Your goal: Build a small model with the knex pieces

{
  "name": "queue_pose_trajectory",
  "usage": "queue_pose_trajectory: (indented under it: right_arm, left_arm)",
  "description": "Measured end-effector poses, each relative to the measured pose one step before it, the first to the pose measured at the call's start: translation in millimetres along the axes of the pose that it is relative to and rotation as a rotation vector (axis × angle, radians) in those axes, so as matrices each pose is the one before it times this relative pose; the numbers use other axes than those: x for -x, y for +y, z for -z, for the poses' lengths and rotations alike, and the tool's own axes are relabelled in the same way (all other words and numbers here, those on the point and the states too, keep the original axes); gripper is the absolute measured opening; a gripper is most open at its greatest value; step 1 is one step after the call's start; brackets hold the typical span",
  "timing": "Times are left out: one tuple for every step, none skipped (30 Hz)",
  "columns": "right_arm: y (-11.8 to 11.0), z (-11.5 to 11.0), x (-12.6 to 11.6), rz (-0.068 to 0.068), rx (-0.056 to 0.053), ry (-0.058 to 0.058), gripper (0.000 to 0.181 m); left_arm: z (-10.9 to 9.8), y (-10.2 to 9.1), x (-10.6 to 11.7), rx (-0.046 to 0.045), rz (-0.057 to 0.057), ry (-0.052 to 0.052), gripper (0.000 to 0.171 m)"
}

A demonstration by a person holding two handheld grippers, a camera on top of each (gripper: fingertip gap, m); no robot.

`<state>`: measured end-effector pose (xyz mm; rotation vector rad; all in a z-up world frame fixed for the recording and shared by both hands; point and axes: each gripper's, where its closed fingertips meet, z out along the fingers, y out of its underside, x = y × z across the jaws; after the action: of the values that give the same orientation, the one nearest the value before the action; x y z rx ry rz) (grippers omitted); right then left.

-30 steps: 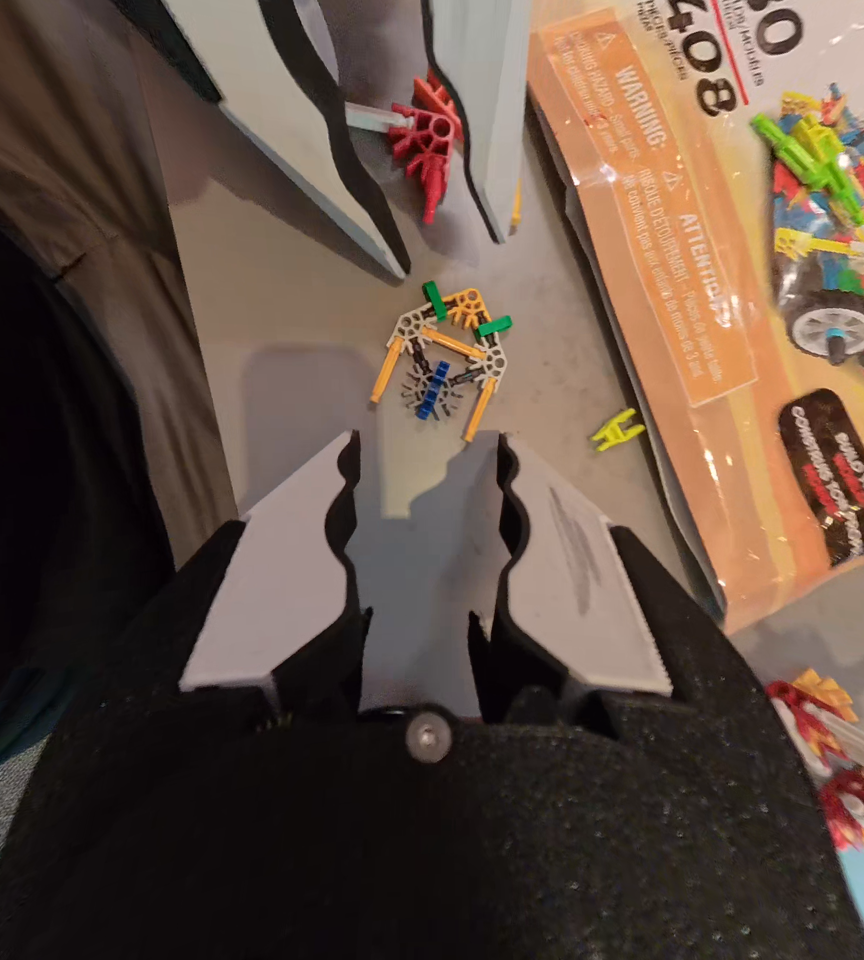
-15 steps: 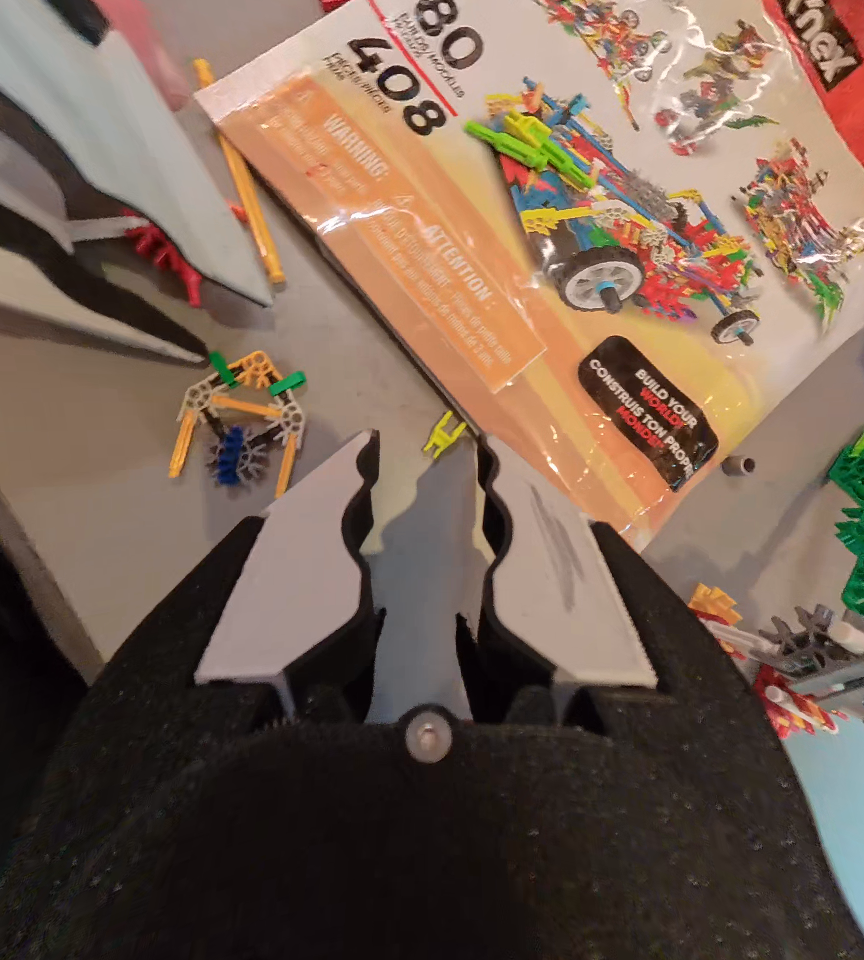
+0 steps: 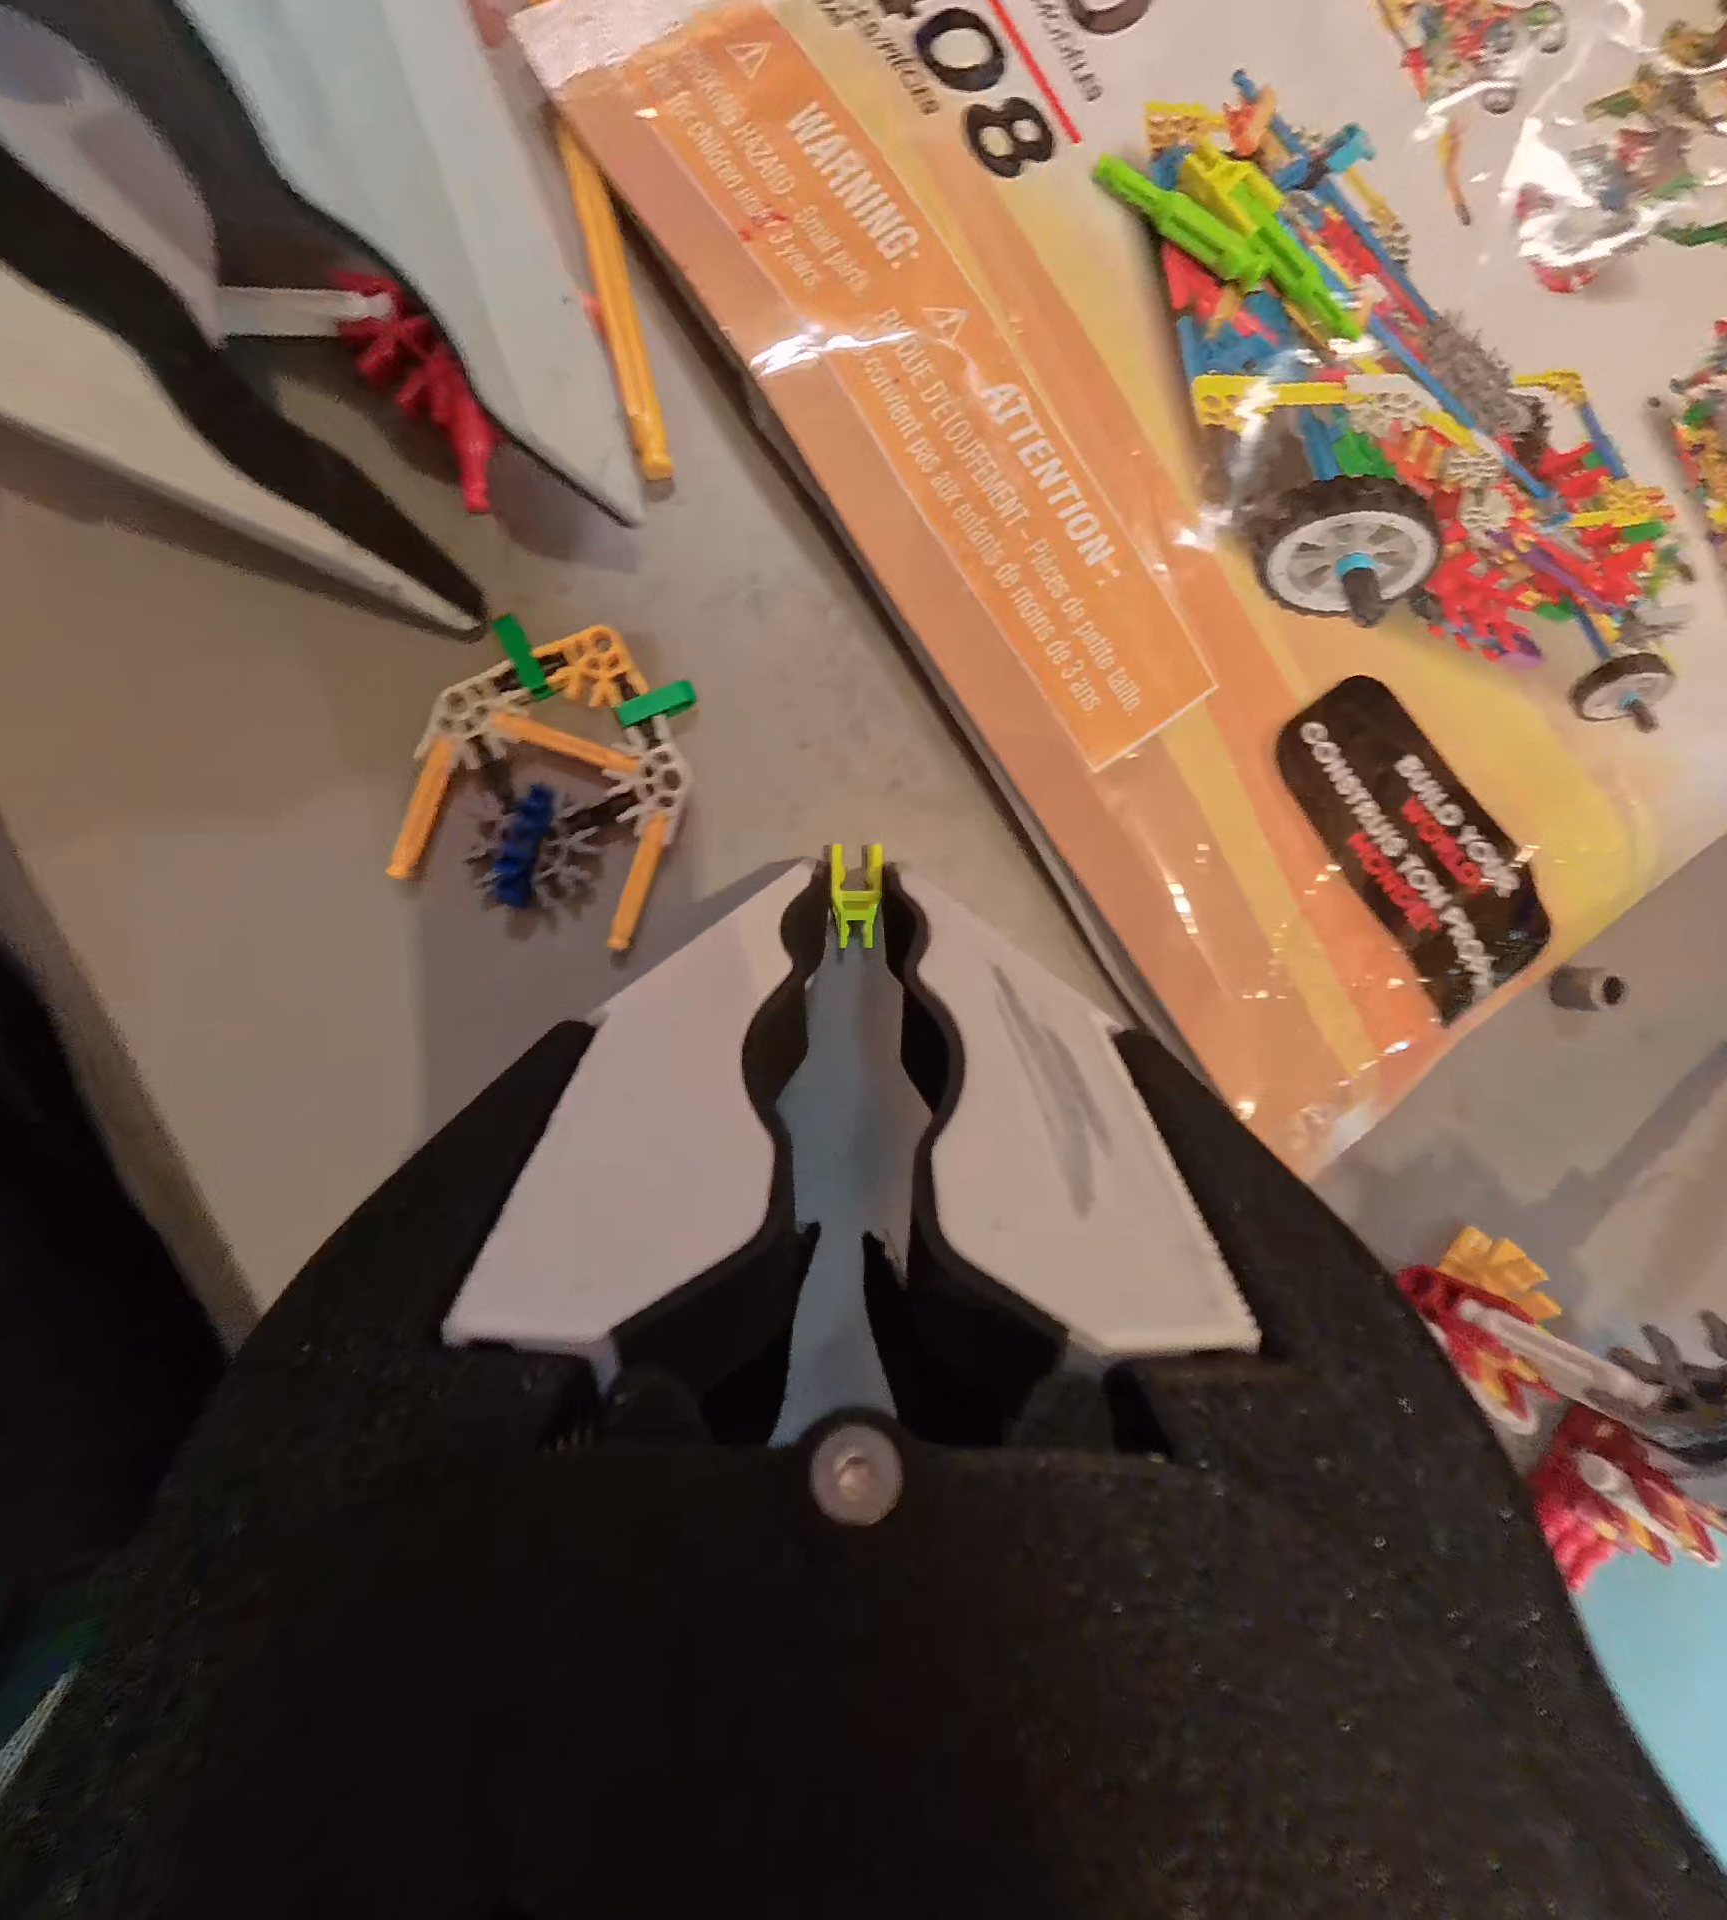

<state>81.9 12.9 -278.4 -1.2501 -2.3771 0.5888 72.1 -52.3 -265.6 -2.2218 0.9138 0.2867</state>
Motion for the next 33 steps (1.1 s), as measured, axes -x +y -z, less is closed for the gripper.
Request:
queue_pose_trajectory:
  right_arm:
    - [1.44,1.74,6.21,0.0052,0.0042,-0.0319,0.008]
    - [0.94,2.24,4.07,0.0053,0.0026,-0.0187,0.015]
    - [0.06,2.79,1.97,0.004,-0.0041,-0.0047,0.026]
    - [0.69,3.3,1.07,0.0034,-0.0016,-0.0027,0.027]
    - [1.44,3.1,0.68,0.0061,0.0032,-0.0011,0.025]
    - [1.28,2.43,0.27,0.0087,0.0031,0.0021,0.024]
    - [-0.12,1.36,1.22,0.0117,-0.0025,-0.0034,0.024]
    - [-0.54,-0.03,1.59,0.0156,-0.0031,-0.0059,0.024]
    - [-0.96,-1.24,-1.09,0.0126,-0.0019,0.0083,0.023]
    - [-0.83,-2.35,-0.89,0.0164,0.0014,0.0068,0.021]
    - [-1.08,-2.69,0.78,0.0316,-0.0001,0.0015,0.021]
    - [-1.47,-2.45,0.12,0.026,-0.0025,0.0052,0.019]
    - [-1.13,-2.34,0.35,0.0082,-0.0005,-0.0026,0.017]
    - [-0.53,-1.88,2.57,0.0027,0.0022,-0.0197,0.017]
    - [-1.68,-0.69,2.95,0.0057,-0.0086,-0.0223,0.016]
    - [-0.36,0.02,3.76,0.0031,-0.0026,-0.0271,0.015]
    - [0.48,0.55,4.32,0.0045,-0.0004,-0.0294,0.015]
    - [1.04,0.95,4.21,0.0087,0.001,-0.024,0.015]
    - [2.41,1.44,2.25,0.0017,0.0081,-0.0107,0.013]
    - [3.12,2.0,1.52,-0.0008,0.0134,-0.0048,0.013]
    - [2.63,2.47,2.88,0.0113,0.0089,-0.0076,0.013]
    - [1.34,3.07,4.16,0.017,0.001,-0.0082,0.011]
    - [0.54,3.68,2.84,0.004,-0.0001,-0.0001,0.01]
    - [0.2,4.02,0.21,-0.0106,0.0001,0.0124,0.009]
    - [0.58,3.84,0.17,-0.0153,0.0001,0.0115,0.007]
    - [1.14,3.15,0.55,-0.0149,0.001,0.0108,0.004]
    - [1.36,2.13,-1.16,-0.0238,0.0019,0.0201,0.005]
    - [1.07,1.26,-2.92,-0.0316,-0.0001,0.027,0.006]
    - [1.03,0.48,-2.6,-0.0291,-0.0012,0.0261,0.009]
    - [0.69,0.3,-3.11,-0.029,-0.0038,0.0287,0.015]
    - [1.35,-0.22,-1.58,-0.0311,-0.0002,0.0173,0.018]
    - [0.88,-0.84,0.37,-0.0252,-0.0015,0.0052,0.021]
    - [0.13,-1.61,1.79,-0.0213,-0.0043,-0.0019,0.02]
  left_arm:
    - [-0.06,-0.31,-0.26,0.00012,-0.0013,0.0037,0.027]
    - [-0.06,-0.23,-0.04,0.0013,-0.0038,0.0021,0.026]
    - [0.0,-0.46,0.12,0.00017,-0.0043,0.0006,0.027]
    - [0.37,-0.83,-0.54,-0.00184,-0.0026,0.0058,0.027]
    - [0.41,-1.17,-0.6,-0.00433,-0.0022,0.0068,0.027]
    - [0.58,-1.12,0.07,-0.00394,-0.0023,0.002,0.027]
    - [0.48,-0.61,1.01,-0.00077,-0.0009,-0.0027,0.026]
    - [0.41,-0.49,0.65,-0.00078,-0.0001,-0.0003,0.026]
    - [0.41,-0.87,-0.31,-0.00352,-0.0006,0.0047,0.026]
    - [0.03,-0.96,-0.05,-0.0039,-0.0007,0.0033,0.026]
    - [-0.28,-0.32,0.49,-0.00023,-0.0007,-0.0009,0.026]
    - [-0.75,0.15,0.29,0.00238,-0.0014,-0.0002,0.026]
    - [-0.56,-0.14,-0.62,0.00038,-0.0012,0.0039,0.026]
    - [-0.6,-0.43,-0.83,-0.0019,-0.0019,0.0044,0.026]
    - [-0.51,-0.3,-0.52,-0.00047,-0.0015,0.0015,0.027]
    - [-0.44,0.03,-0.67,0.0015,-0.0009,0.002,0.026]
    - [-0.42,-0.15,-0.84,0.00007,-0.0021,0.0025,0.026]
    - [-0.31,-0.06,-1.16,-0.00044,-0.0014,0.0041,0.027]
    - [-0.25,0.01,-1.04,0.00022,-0.0013,0.0045,0.027]
    - [-0.27,0.34,-1.01,0.00102,-0.0023,0.0042,0.027]
    - [-0.21,0.43,-0.74,0.00085,-0.0024,0.0024,0.027]
    - [-0.16,0.31,-0.2,-0.00029,-0.0005,0.0014,0.027]
    - [-0.1,0.02,-0.18,-0.00157,0.0003,0.0014,0.027]
    - [-0.03,0.03,0.05,-0.00081,-0.0004,0.0008,0.027]
    - [-0.01,-0.03,0.43,-0.00055,-0.001,-0.0008,0.027]
    - [0.14,-0.22,0.28,-0.00144,-0.001,0.0004,0.027]
    - [0.28,-0.35,0.28,-0.00166,-0.0012,0.0011,0.027]
    - [0.25,-0.48,0.6,-0.00101,-0.0013,-0.0005,0.027]
    - [0.32,-0.46,-0.37,-0.00175,-0.0024,0.005,0.027]
    - [0.25,-0.57,-0.83,-0.00218,-0.0031,0.0069,0.027]
    - [0.14,-0.38,-0.13,-0.00106,-0.0023,0.0025,0.027]
    - [0.16,-0.32,-0.05,-0.00064,-0.0014,0.0015,0.027]
    - [0.09,-0.57,-0.76,-0.00142,-0.0013,0.0055,0.028]
